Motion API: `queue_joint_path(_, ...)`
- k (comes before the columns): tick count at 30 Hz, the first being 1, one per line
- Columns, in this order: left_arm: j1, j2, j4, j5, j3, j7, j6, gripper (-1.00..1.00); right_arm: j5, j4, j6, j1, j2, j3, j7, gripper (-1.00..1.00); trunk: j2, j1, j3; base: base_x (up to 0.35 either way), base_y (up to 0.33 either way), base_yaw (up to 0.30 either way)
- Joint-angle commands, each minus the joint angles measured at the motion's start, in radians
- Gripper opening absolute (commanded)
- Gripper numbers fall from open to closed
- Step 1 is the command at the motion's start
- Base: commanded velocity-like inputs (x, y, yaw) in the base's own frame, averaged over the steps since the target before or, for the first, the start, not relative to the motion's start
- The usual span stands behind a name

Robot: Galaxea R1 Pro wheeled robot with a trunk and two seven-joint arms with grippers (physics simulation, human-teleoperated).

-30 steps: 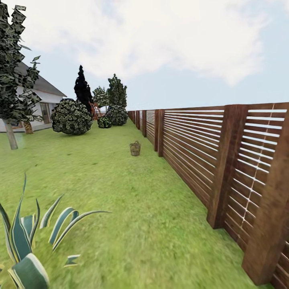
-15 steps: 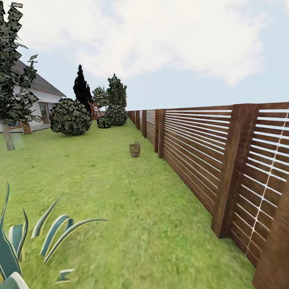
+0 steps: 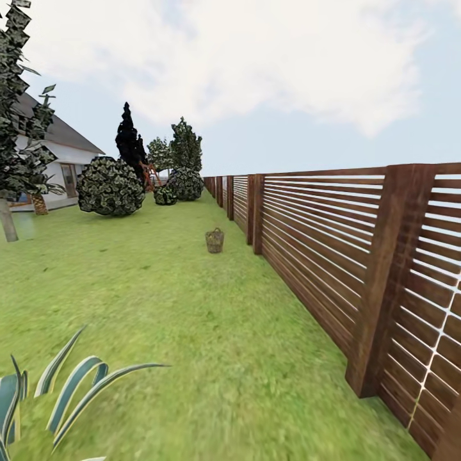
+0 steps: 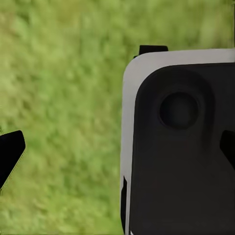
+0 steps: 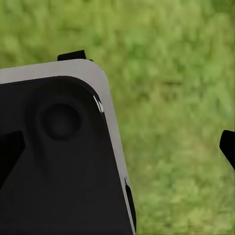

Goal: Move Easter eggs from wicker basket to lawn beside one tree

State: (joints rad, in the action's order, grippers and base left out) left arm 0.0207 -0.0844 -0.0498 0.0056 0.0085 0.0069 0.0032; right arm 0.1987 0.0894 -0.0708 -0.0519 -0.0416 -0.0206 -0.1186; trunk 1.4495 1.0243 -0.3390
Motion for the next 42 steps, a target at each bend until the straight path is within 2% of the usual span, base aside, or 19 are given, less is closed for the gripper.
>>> queue_joint_path(1, 0.001, 0.000, -0.002, 0.001, 0.001, 0.001, 0.000, 1.00, 0.008, 0.004, -0.007, -0.002, 0.000, -0.002, 0.000, 1.00, 0.001, 0.001, -0.001, 0.320, 0.000, 0.000)
queue_joint_path(42, 0.001, 0.000, -0.002, 0.001, 0.001, 0.001, 0.000, 1.00, 0.008, 0.004, -0.007, -0.002, 0.001, -0.003, 0.000, 1.00, 0.001, 0.001, -0.001, 0.320, 0.000, 0.000)
